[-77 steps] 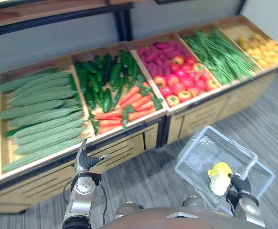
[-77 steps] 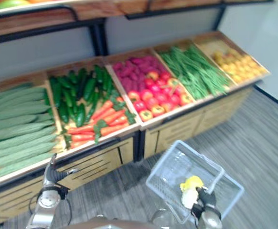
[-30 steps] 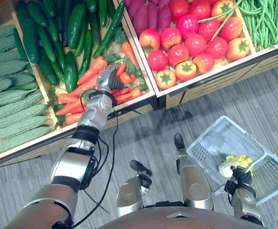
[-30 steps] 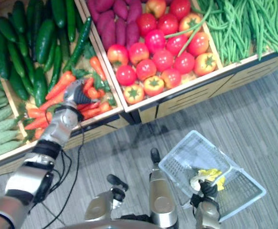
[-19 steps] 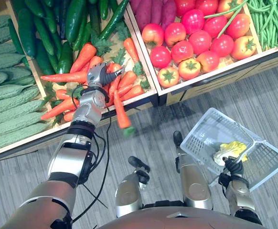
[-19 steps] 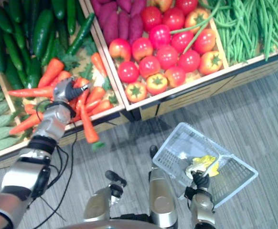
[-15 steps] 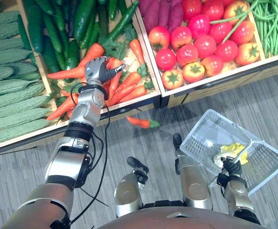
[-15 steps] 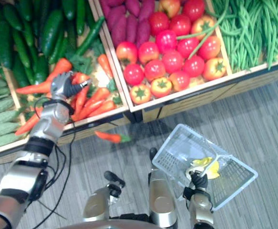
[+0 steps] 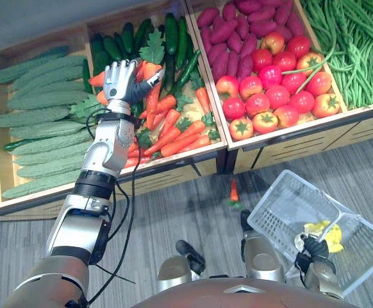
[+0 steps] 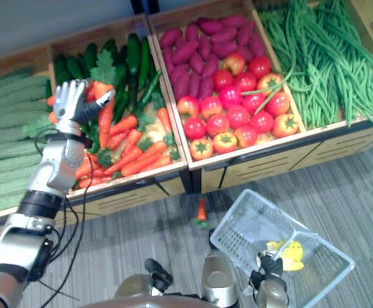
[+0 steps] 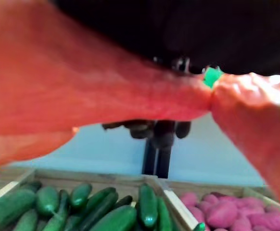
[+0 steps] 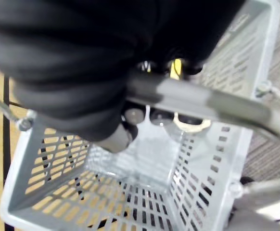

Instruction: Pick vegetable in the basket

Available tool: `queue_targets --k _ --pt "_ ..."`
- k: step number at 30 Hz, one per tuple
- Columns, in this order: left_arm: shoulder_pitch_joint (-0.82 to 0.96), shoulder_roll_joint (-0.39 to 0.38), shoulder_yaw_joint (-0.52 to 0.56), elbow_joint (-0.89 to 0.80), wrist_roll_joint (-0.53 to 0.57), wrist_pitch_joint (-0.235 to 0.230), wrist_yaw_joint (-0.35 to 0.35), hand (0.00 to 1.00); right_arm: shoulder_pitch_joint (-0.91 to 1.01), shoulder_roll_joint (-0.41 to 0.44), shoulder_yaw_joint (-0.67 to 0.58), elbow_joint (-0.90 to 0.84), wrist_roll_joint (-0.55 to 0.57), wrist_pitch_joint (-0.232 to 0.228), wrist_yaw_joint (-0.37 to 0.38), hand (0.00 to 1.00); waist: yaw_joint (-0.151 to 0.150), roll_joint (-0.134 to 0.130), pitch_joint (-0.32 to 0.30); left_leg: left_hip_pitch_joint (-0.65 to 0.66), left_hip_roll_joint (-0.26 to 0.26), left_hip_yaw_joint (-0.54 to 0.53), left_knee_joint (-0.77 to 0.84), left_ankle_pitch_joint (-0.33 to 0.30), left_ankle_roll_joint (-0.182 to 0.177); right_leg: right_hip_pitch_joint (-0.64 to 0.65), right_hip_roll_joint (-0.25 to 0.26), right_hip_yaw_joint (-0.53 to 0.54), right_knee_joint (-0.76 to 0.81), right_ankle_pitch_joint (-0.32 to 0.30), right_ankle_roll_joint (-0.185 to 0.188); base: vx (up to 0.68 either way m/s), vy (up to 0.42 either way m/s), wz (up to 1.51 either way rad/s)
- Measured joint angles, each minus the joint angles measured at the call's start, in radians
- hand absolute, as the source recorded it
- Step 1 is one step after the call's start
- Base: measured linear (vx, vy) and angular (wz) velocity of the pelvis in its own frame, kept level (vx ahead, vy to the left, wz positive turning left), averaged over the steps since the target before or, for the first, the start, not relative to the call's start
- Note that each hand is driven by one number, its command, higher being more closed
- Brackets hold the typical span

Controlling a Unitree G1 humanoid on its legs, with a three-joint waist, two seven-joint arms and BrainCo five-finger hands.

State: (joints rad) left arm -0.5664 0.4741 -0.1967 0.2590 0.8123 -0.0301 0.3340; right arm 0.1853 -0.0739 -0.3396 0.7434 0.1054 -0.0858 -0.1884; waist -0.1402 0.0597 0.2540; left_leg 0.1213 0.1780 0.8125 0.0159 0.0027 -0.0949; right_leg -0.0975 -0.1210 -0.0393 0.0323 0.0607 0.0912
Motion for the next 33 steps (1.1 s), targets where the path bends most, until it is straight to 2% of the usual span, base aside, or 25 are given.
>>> queue_targets --k 2,3,4,5,6,8,10,11,13,14,15,16,17,18,19,20,23,24,26,27,28,29,30,31,33 --pt "0.094 -0.035 -0.031 -0.056 -0.009 -0.030 -0.003 1.00 0.014 0.007 0.035 -0.083 0.002 0.009 -0.001 1.00 -0.003 -0.007 -0.009 0.034 -0.001 0.055 0.010 -0.031 -0.007 -0.017 -0.001 0.023 -0.004 -0.016 -0.005 -0.08 0.046 -0.74" --pt "0.120 -0.045 -0.033 -0.073 -0.012 -0.033 -0.006 1.00 0.014 0.007 0.046 -0.111 0.002 0.014 -0.001 1.00 -0.004 -0.008 -0.009 0.040 -0.001 0.078 0.013 -0.040 -0.008 -0.026 -0.017 -0.022 0.001 -0.032 -0.036 -0.09 0.052 -1.03" --pt "0.149 -0.065 -0.037 -0.087 -0.018 -0.045 -0.013 1.00 0.013 0.004 0.062 -0.156 0.002 0.016 0.001 1.00 -0.004 0.006 -0.015 0.040 0.000 0.117 0.024 -0.051 -0.006 -0.043 -0.051 -0.159 0.030 -0.056 -0.094 -0.04 0.096 -1.13" --pt "0.189 -0.086 -0.038 -0.118 -0.019 -0.053 -0.025 1.00 0.013 0.009 0.083 -0.217 0.003 0.016 0.000 1.00 -0.004 0.009 -0.017 0.056 0.018 0.181 0.043 -0.055 0.001 -0.058 -0.112 -0.367 0.081 -0.050 -0.171 0.06 0.089 -1.57" --pt "0.244 -0.106 -0.036 -0.159 -0.041 -0.059 -0.031 1.00 0.018 0.005 0.104 -0.272 0.001 0.015 0.005 1.00 -0.001 0.001 -0.021 0.085 0.030 0.236 0.076 -0.073 -0.010 -0.062 -0.166 -0.541 0.142 -0.018 -0.225 0.15 0.062 -1.72" --pt "0.317 -0.145 -0.037 -0.208 -0.057 -0.079 -0.054 1.00 0.028 -0.027 0.193 -0.337 -0.016 0.015 0.035 1.00 0.036 -0.004 -0.027 0.146 0.055 0.333 0.142 -0.085 -0.020 -0.077 -0.160 -0.658 0.203 -0.010 -0.217 0.17 -0.086 -2.13" --pt "0.352 -0.213 -0.048 -0.215 -0.058 -0.111 -0.083 1.00 0.059 -0.047 0.252 -0.434 -0.022 0.013 0.076 1.00 0.024 0.017 -0.050 0.182 0.069 0.366 0.158 -0.090 -0.027 -0.082 -0.118 -0.623 0.193 -0.039 -0.174 0.15 -0.162 -1.61" --pt "0.358 -0.246 -0.063 -0.215 -0.058 -0.122 -0.098 1.00 0.079 -0.042 0.274 -0.475 -0.019 0.012 0.098 1.00 0.016 0.032 -0.059 0.200 0.087 0.389 0.173 -0.089 -0.027 -0.099 -0.082 -0.580 0.194 -0.047 -0.181 0.19 -0.170 -1.27" --pt "0.349 -0.269 -0.099 -0.215 -0.058 -0.139 -0.114 1.00 0.092 -0.036 0.304 -0.533 -0.010 0.011 0.134 1.00 0.008 0.032 -0.059 0.213 0.157 0.385 0.302 -0.085 -0.021 -0.108 -0.041 -0.520 0.201 -0.074 -0.183 0.12 -0.111 -1.21" --pt "0.347 -0.277 -0.129 -0.215 -0.063 -0.151 -0.124 1.00 0.103 -0.037 0.314 -0.560 0.002 0.011 0.147 1.00 0.005 0.028 -0.060 0.211 0.218 0.364 0.432 -0.058 0.018 -0.106 -0.019 -0.480 0.203 -0.085 -0.195 0.07 -0.072 -1.21" --pt "0.347 -0.277 -0.153 -0.215 -0.083 -0.160 -0.133 1.00 0.111 -0.056 0.334 -0.588 0.005 0.010 0.172 1.00 0.007 0.026 -0.059 0.201 0.272 0.307 0.556 0.001 0.056 -0.099 0.009 -0.423 0.199 -0.095 -0.206 0.08 -0.067 -1.29" --pt "0.346 -0.277 -0.161 -0.215 -0.087 -0.162 -0.134 1.00 0.116 -0.073 0.354 -0.603 0.009 0.010 0.186 1.00 0.009 0.027 -0.060 0.184 0.292 0.253 0.609 0.012 0.067 -0.095 0.026 -0.394 0.189 -0.103 -0.210 0.09 -0.044 -1.42" --pt "0.341 -0.278 -0.170 -0.214 -0.090 -0.167 -0.137 1.00 0.118 -0.103 0.398 -0.629 0.018 0.010 0.201 1.00 0.017 0.026 -0.059 0.117 0.281 0.088 0.692 -0.060 0.062 -0.090 0.053 -0.334 0.172 -0.113 -0.219 0.07 -0.032 -1.17" --pt "0.341 -0.277 -0.170 -0.214 -0.096 -0.172 -0.138 1.00 0.118 -0.109 0.419 -0.637 0.033 0.010 0.213 1.00 0.023 0.022 -0.057 0.079 0.251 -0.006 0.711 -0.102 0.054 -0.086 0.064 -0.302 0.164 -0.113 -0.219 0.10 -0.033 -1.56" --pt "0.346 -0.273 -0.172 -0.214 -0.097 -0.173 -0.139 1.00 0.116 -0.118 0.471 -0.652 0.043 0.010 0.230 1.00 0.036 0.020 -0.056 0.017 0.186 -0.171 0.719 -0.175 0.044 -0.067 0.091 -0.242 0.143 -0.109 -0.225 0.15 0.002 -1.70" --pt "0.354 -0.269 -0.176 -0.214 -0.097 -0.173 -0.139 1.00 0.114 -0.130 0.525 -0.663 0.049 0.010 0.254 1.00 0.051 0.019 -0.056 -0.014 0.128 -0.267 0.702 -0.232 0.042 -0.045 0.116 -0.178 0.124 -0.104 -0.232 0.14 0.010 -1.74" --pt "0.359 -0.272 -0.199 -0.214 -0.106 -0.176 -0.139 1.00 0.097 -0.143 0.647 -0.689 0.055 0.013 0.318 1.00 0.053 0.003 -0.056 -0.106 0.013 -0.408 0.594 -0.298 0.047 0.002 0.124 -0.054 0.090 -0.104 -0.232 0.14 0.097 -1.39" --pt "0.361 -0.273 -0.210 -0.214 -0.118 -0.177 -0.140 1.00 0.094 -0.143 0.668 -0.694 0.071 0.013 0.329 1.00 0.057 -0.005 -0.060 -0.127 -0.009 -0.439 0.561 -0.302 0.046 0.003 0.125 -0.028 0.085 -0.104 -0.232 0.14 0.141 -1.40" --pt "0.366 -0.281 -0.233 -0.215 -0.125 -0.190 -0.141 1.00 0.073 -0.144 0.743 -0.722 0.119 0.014 0.349 1.00 0.096 0.001 -0.071 -0.172 -0.097 -0.639 0.390 -0.294 0.031 0.004 0.143 0.084 0.068 -0.084 -0.206 0.10 0.161 -1.73" --pt "0.375 -0.283 -0.233 -0.215 -0.125 -0.195 -0.141 1.00 0.058 -0.143 0.771 -0.723 0.139 0.015 0.355 1.00 0.102 0.013 -0.078 -0.175 -0.113 -0.711 0.326 -0.283 0.017 0.006 0.155 0.113 0.063 -0.070 -0.192 0.08 0.169 -1.50" --pt "0.383 -0.284 -0.234 -0.215 -0.125 -0.195 -0.141 1.00 0.050 -0.143 0.789 -0.723 0.155 0.017 0.357 1.00 0.103 0.030 -0.089 -0.175 -0.116 -0.749 0.283 -0.266 0.013 0.008 0.166 0.128 0.055 -0.063 -0.185 0.09 0.209 -1.27" --pt "0.395 -0.292 -0.238 -0.215 -0.126 -0.196 -0.141 1.00 0.046 -0.141 0.810 -0.725 0.175 0.017 0.361 1.00 0.099 0.043 -0.098 -0.174 -0.109 -0.789 0.215 -0.210 0.021 0.011 0.197 0.165 0.044 -0.050 -0.165 0.11 0.229 -1.23" --pt "0.397 -0.302 -0.248 -0.213 -0.130 -0.198 -0.142 1.00 0.044 -0.132 0.820 -0.719 0.193 0.018 0.365 1.00 0.102 0.056 -0.110 -0.166 -0.092 -0.777 0.187 -0.148 0.038 0.011 0.219 0.196 0.045 -0.049 -0.153 0.13 0.226 -1.13" --pt "0.397 -0.307 -0.254 -0.208 -0.140 -0.198 -0.140 1.00 0.045 -0.124 0.823 -0.719 0.198 0.025 0.365 1.00 0.102 0.042 -0.114 -0.154 -0.094 -0.752 0.178 -0.141 0.041 0.009 0.215 0.209 0.051 -0.049 -0.142 0.14 0.181 -0.80" --pt "0.379 -0.319 -0.273 -0.195 -0.180 -0.201 -0.139 1.00 0.047 -0.123 0.827 -0.732 0.229 0.025 0.369 1.00 0.090 -0.007 -0.122 -0.136 -0.113 -0.698 0.129 -0.133 0.058 -0.024 0.198 0.246 0.065 -0.051 -0.121 0.10 0.157 -0.55"
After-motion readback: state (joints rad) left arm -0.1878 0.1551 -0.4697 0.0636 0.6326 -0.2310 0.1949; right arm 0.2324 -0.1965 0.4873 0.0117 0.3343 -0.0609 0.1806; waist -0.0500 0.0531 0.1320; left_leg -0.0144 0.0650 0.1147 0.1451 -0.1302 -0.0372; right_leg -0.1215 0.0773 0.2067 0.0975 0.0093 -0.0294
